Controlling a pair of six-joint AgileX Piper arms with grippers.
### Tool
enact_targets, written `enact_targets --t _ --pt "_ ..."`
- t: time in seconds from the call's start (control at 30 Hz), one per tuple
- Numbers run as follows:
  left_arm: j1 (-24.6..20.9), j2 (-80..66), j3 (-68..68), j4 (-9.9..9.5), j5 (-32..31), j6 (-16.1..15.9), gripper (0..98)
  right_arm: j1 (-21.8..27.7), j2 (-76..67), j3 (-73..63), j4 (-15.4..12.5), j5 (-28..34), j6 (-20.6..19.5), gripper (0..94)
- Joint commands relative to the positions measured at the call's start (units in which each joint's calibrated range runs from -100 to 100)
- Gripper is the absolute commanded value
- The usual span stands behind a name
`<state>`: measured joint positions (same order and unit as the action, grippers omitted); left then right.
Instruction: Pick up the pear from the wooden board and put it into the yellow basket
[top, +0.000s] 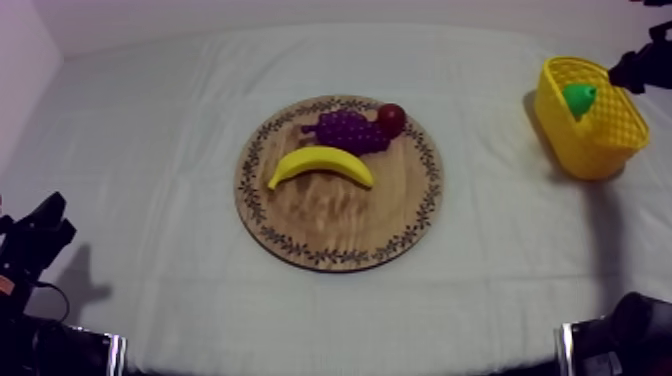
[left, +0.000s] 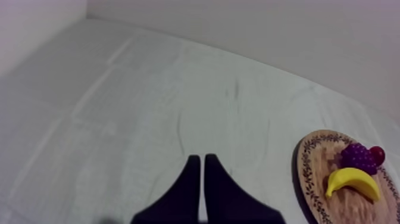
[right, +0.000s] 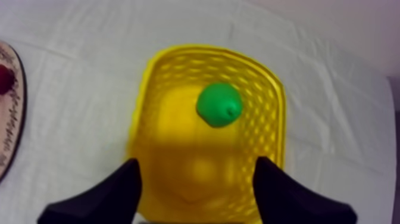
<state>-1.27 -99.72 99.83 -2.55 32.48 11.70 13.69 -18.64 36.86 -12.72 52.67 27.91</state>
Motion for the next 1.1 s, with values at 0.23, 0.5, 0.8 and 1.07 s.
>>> enact_targets --t 0.23,0.5,0.8,1.07 --pt "0.00 -0.02 -0.05 -0.01 0.01 -0.01 0.1 -9.80 -23.88 21.43 -0.60 -12.29 -5.54 12.5" --pt "0.00 -0.02 -0.05 -0.01 0.01 -0.01 0.1 -15.37 -42.43 39.60 0.19 -17.28 -9.08 1.0" --pt "0.00 -0.02 -0.05 -0.01 0.01 -0.01 0.1 -15.89 -57.58 52.85 2.18 -16.49 -11.31 0.3" --pt "0.00 -0.02 -0.05 -0.01 0.01 0.01 0.1 -15.67 -67.52 61.52 6.88 -15.15 -16.33 0.2"
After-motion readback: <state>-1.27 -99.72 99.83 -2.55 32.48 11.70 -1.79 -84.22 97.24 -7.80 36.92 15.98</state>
